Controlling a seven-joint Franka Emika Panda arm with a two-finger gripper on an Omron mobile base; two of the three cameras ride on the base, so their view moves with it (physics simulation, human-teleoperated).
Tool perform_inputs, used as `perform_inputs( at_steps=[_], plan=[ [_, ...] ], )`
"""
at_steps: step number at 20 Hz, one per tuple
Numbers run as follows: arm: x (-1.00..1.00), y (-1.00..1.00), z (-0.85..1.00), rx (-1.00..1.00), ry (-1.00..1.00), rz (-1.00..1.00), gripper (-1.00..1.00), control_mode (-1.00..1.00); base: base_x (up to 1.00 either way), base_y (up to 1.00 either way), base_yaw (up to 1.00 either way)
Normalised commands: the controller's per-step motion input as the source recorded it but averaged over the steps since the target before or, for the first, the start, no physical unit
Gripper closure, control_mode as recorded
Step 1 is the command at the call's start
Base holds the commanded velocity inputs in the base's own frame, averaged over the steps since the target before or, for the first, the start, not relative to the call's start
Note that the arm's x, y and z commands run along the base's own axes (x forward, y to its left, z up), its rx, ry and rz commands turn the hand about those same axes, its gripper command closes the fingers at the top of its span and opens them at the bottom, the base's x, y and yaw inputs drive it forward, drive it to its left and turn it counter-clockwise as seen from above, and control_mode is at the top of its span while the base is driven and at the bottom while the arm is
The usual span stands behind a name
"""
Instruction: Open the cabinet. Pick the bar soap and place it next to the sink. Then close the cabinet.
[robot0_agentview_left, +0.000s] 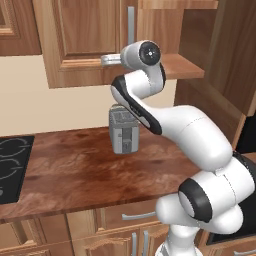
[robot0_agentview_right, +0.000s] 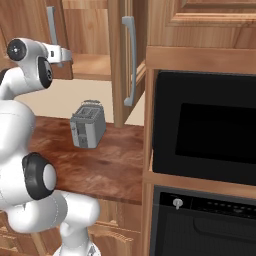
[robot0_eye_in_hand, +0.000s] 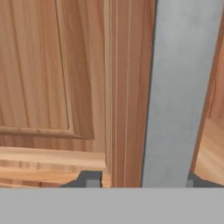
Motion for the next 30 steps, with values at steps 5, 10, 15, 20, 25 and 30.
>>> perform_inputs(
  at_steps=[5,10,15,20,25,30],
  plan=[
    [-0.13,0.88,0.01,0.00,-0.01,0.11,1.00,-1.00,0.00,0.00,0.00],
    [-0.67,0.92,0.19,0.00,-0.06,0.14,1.00,-1.00,0.00,0.00,0.00],
    [-0.97,0.81,0.31,0.00,-0.10,0.11,1.00,-1.00,0.00,0.00,0.00],
    [-0.88,0.82,0.44,-0.03,-0.08,0.05,1.00,-1.00,0.00,0.00,0.00],
    [-0.72,0.94,0.50,-0.10,-0.03,0.00,1.00,-1.00,0.00,0.00,0.00],
    [-0.43,0.97,0.41,-0.17,0.00,0.00,1.00,-1.00,0.00,0.00,0.00]
  ],
)
